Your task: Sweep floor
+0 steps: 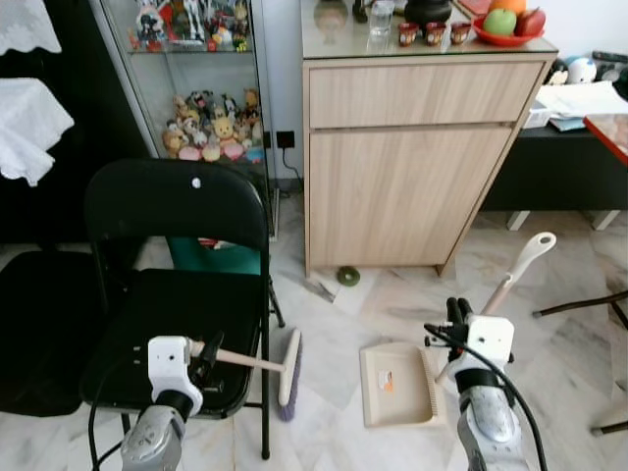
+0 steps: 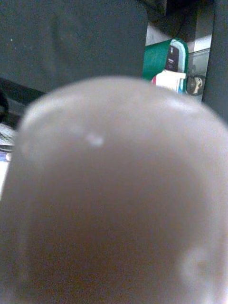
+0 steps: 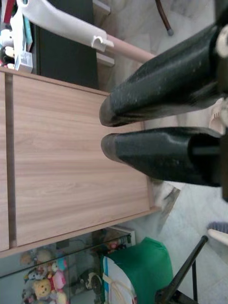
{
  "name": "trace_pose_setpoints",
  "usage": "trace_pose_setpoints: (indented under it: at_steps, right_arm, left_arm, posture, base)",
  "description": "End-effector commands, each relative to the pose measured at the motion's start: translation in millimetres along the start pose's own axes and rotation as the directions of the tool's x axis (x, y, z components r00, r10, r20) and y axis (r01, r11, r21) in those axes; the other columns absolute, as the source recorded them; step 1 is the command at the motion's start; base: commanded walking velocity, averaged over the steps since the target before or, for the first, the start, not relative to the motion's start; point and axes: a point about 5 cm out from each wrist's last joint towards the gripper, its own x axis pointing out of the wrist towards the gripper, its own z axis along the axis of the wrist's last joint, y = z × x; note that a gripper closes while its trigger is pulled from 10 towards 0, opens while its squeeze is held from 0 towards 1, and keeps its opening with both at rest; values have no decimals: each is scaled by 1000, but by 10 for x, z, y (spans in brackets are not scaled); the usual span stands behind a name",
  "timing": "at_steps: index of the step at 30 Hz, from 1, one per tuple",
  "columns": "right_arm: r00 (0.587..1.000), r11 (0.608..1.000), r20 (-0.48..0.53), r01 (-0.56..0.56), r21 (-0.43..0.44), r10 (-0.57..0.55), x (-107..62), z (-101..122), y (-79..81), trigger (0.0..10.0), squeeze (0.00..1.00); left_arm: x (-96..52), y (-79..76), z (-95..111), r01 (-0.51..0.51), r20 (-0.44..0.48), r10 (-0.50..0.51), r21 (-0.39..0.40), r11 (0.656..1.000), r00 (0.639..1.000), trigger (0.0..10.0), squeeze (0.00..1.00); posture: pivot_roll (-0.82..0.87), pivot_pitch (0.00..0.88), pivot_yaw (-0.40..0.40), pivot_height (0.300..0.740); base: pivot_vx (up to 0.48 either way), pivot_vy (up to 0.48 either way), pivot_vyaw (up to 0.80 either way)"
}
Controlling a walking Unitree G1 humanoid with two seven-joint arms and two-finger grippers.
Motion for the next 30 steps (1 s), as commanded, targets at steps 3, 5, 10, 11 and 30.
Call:
trace_pose_setpoints:
  at_steps: [3,5,10,11,30]
  right_arm:
    - [1000,1000,-16,0,15,1,-24,14,4,10000,1000]
    - [1000,1000,-20,-6,17,6,-6,37,15,10000,1000]
    - [1000,1000,-19,-20,18,20,27,75,37,10000,1000]
    - [1000,1000,-19,-23,15,23,34,83,41,10000,1000]
    - [1000,1000,-16,0,20,0,84,162,19,10000,1000]
  left_arm:
    - [-10,27,13,-7,-9,7,30,1000,1000,10000,0]
    - [-13,32,17,-9,-8,9,32,999,1000,10000,0]
    - [-30,50,15,-14,-8,15,33,999,1000,10000,0]
    - [-36,54,15,-15,-8,15,32,999,1000,10000,0]
    - [-46,51,23,-16,-11,16,36,999,1000,10000,0]
  posture:
    - [40,99,-17,740]
    - [43,109,-20,740]
    - [46,117,-22,740]
    - [44,124,-20,740]
    - [40,140,-20,740]
  base:
    - [0,0,0]
    - [0,0,0]
    - [0,0,0]
    - [0,0,0]
    - [0,0,0]
